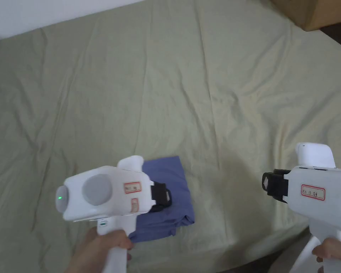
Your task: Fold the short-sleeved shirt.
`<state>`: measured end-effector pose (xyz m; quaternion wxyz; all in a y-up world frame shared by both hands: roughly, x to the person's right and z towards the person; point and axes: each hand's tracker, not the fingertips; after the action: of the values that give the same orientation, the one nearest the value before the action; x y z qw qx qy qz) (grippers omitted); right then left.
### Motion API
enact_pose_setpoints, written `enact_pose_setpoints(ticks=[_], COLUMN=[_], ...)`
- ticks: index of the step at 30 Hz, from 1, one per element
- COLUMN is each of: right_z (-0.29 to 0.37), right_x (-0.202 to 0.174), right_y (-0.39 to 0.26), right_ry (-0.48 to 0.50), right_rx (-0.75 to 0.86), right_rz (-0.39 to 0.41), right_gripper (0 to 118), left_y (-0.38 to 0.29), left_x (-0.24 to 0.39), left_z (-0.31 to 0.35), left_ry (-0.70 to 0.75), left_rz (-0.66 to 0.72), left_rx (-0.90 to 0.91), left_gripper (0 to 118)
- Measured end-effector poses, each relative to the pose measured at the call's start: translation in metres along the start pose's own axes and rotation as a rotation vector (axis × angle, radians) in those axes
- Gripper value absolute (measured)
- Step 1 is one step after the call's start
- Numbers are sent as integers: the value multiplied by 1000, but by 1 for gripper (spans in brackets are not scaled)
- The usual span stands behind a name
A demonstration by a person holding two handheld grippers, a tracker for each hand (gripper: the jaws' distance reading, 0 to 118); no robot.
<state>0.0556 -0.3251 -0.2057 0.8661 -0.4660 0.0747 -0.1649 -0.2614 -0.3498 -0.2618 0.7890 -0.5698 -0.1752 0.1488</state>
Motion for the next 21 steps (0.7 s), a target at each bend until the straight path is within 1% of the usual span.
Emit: enact_pose_setpoints(ticks=[2, 3, 5, 8, 10, 12, 13, 16, 18, 21], right_z=[1, 2, 6, 10, 11, 12, 12, 6, -2, -26], right_x=[3, 4, 5, 3, -2, -10, -17, -46, -72, -115], right_y=[-2, -2, -3, -2, 0, 2, 4, 14, 22, 31], right_ry=[-4, -6, -7, -11, -12, 4, 14, 37, 75, 168], right_rx=[-2, -2, 3, 4, 3, 7, 6, -1, -12, -55], right_rz=[-14, -19, -22, -6, 5, 32, 57, 172, 232, 324], right_gripper=[0, 0, 0, 0, 0, 0, 0, 0, 0, 0], left_y=[2, 1, 1, 0, 0, -1, -3, -15, -28, -53], left_x=[16, 22, 34, 43, 38, 22, 10, -33, -64, -110], left_z=[-18, -22, -27, -18, -5, 19, 34, 82, 106, 127], left_ry=[7, 7, -15, -78, -66, -73, -94, -129, -135, -153], left_rz=[-41, -30, -61, -94, -95, -43, -9, 98, 175, 304], left_rx=[-53, -55, -55, -38, -13, 62, 98, 219, 287, 357], left_gripper=[0, 0, 0, 0, 0, 0, 0, 0, 0, 0])
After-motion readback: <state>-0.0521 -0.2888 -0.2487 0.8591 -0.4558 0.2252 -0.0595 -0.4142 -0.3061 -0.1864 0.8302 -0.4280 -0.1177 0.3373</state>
